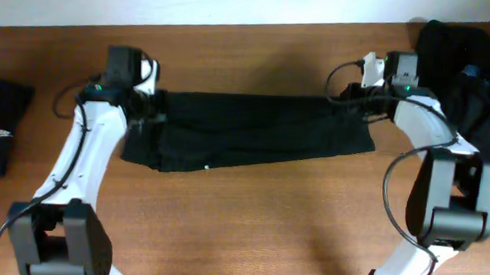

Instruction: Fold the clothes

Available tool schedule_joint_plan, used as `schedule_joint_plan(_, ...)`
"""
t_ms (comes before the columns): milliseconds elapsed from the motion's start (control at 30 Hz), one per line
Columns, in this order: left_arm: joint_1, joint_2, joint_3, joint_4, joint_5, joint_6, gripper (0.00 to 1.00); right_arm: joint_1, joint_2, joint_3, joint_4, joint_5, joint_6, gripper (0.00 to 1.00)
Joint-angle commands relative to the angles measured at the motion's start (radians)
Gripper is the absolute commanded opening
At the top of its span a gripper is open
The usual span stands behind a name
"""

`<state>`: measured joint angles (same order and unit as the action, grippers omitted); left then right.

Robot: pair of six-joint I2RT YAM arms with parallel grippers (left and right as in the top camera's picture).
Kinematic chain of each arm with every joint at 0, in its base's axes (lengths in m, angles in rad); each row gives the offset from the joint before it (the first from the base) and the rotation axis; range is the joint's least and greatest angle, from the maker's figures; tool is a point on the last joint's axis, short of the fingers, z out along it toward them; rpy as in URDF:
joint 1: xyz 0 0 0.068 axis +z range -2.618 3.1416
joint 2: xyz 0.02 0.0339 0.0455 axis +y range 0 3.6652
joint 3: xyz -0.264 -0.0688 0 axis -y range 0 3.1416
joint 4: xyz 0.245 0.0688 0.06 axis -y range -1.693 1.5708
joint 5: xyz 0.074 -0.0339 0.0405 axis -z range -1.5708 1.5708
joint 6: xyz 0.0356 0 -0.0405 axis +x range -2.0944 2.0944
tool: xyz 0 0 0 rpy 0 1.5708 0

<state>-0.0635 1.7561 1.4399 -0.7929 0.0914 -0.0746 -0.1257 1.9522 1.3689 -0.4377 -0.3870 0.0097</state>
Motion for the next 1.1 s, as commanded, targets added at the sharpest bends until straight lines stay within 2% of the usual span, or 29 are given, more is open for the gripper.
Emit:
schedule_joint_plan(0,0.006,0.000,0.113,-0.103,-0.010,-0.011,0.17,-0.005,-0.096,0.095,-0.126,-0.046,0.009,0.20)
schedule_joint_plan(67,0.005,0.000,0.136,-0.182,-0.009,-0.033,0.21,-0.006,-0.099,0.123,-0.253,-0.021,0.009,0.20)
schedule_joint_plan(200,-0.008,0.002,0.128,-0.306,-0.010,-0.045,0.38,-0.005,-0.098,0.125,-0.466,0.079,0.009,0.20)
schedule_joint_plan(300,-0.026,0.002,0.115,-0.364,-0.009,-0.044,0.53,-0.005,-0.098,0.089,-0.519,0.130,0.009,0.24)
schedule_joint_plan(367,-0.035,0.002,0.108,-0.385,-0.010,-0.044,0.58,-0.005,-0.098,0.059,-0.515,0.141,0.009,0.25)
schedule_joint_plan(400,-0.040,0.002,0.105,-0.393,-0.010,-0.044,0.59,-0.005,-0.098,0.045,-0.507,0.141,0.009,0.24)
schedule_joint_plan(467,-0.044,0.002,0.102,-0.401,-0.010,-0.044,0.61,-0.005,-0.097,0.025,-0.496,0.141,0.009,0.13)
schedule_joint_plan(600,-0.055,0.003,0.095,-0.385,-0.010,-0.045,0.66,-0.004,-0.092,0.020,-0.484,0.142,0.008,0.04)
schedule_joint_plan(1067,-0.096,0.006,-0.019,-0.280,-0.010,-0.078,0.66,-0.003,0.034,0.015,-0.467,0.164,0.005,0.04)
